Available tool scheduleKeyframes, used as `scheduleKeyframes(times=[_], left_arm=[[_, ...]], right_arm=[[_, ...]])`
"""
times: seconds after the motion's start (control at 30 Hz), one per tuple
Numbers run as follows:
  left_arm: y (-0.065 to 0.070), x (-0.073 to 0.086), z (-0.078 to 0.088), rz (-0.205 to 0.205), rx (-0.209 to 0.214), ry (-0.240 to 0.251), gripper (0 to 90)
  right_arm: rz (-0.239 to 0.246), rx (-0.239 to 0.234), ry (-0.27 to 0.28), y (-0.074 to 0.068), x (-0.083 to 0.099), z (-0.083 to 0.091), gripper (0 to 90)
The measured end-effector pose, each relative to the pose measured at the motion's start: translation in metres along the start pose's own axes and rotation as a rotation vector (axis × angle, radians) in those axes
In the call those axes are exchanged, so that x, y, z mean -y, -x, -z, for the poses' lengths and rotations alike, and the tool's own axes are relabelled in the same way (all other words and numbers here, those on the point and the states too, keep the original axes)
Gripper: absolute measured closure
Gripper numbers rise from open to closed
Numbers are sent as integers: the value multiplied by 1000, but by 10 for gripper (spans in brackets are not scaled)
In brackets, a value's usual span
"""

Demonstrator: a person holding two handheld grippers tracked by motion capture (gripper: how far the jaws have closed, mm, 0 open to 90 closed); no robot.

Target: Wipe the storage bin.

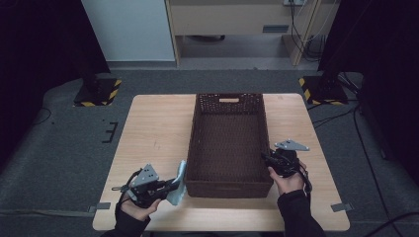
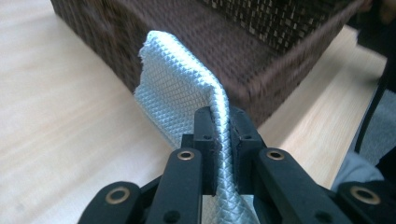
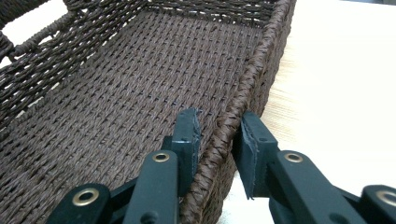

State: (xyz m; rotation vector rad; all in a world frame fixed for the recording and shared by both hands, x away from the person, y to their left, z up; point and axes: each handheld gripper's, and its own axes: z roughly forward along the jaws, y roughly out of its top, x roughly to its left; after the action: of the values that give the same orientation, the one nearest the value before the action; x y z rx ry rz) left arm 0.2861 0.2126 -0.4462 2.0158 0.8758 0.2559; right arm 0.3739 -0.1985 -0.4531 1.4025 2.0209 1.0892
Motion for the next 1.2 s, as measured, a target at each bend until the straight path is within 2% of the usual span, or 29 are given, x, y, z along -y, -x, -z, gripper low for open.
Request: scheduleKeyframes(times=[0.2, 0.3, 0.4, 0.53, 0.6, 0.7, 0.73, 0.8, 1.03, 1.07, 1.13, 1.2], left_arm=[[-7, 12, -19, 4, -31, -94, 825], [-10, 15, -22, 16, -47, -114, 825], [-7, 10, -16, 7, -71, -90, 825], [-1, -2, -3, -2, -57, -24, 825], [1, -8, 6, 3, -63, 16, 825], [5, -9, 11, 11, -62, 39, 825], [7, -8, 10, -4, -67, 23, 825], [10, -6, 5, -4, -73, 13, 825], [6, 16, -30, 20, -76, -155, 826], [6, 17, -32, 19, -83, -167, 825], [6, 17, -33, 24, -81, -169, 825], [8, 13, -27, 26, -75, -131, 825]], right_arm=[[-10, 24, 0, -2, 0, 0, 714], [-22, 37, -1, -3, -1, 0, 714], [-16, 40, -3, -3, -1, 0, 709], [-8, 33, 0, -2, 0, 0, 703], [-7, 33, 0, -2, 0, 0, 701], [-7, 31, 1, -2, 0, 0, 698], [-4, 31, 0, -2, 0, 0, 697], [-3, 30, 0, -1, 0, 0, 694], [-1, 27, 0, -1, 0, 0, 687], [-1, 27, 0, -1, 0, 0, 687], [-1, 26, -1, -1, 0, 0, 686], [-4, 24, -2, -1, 0, 0, 686]])
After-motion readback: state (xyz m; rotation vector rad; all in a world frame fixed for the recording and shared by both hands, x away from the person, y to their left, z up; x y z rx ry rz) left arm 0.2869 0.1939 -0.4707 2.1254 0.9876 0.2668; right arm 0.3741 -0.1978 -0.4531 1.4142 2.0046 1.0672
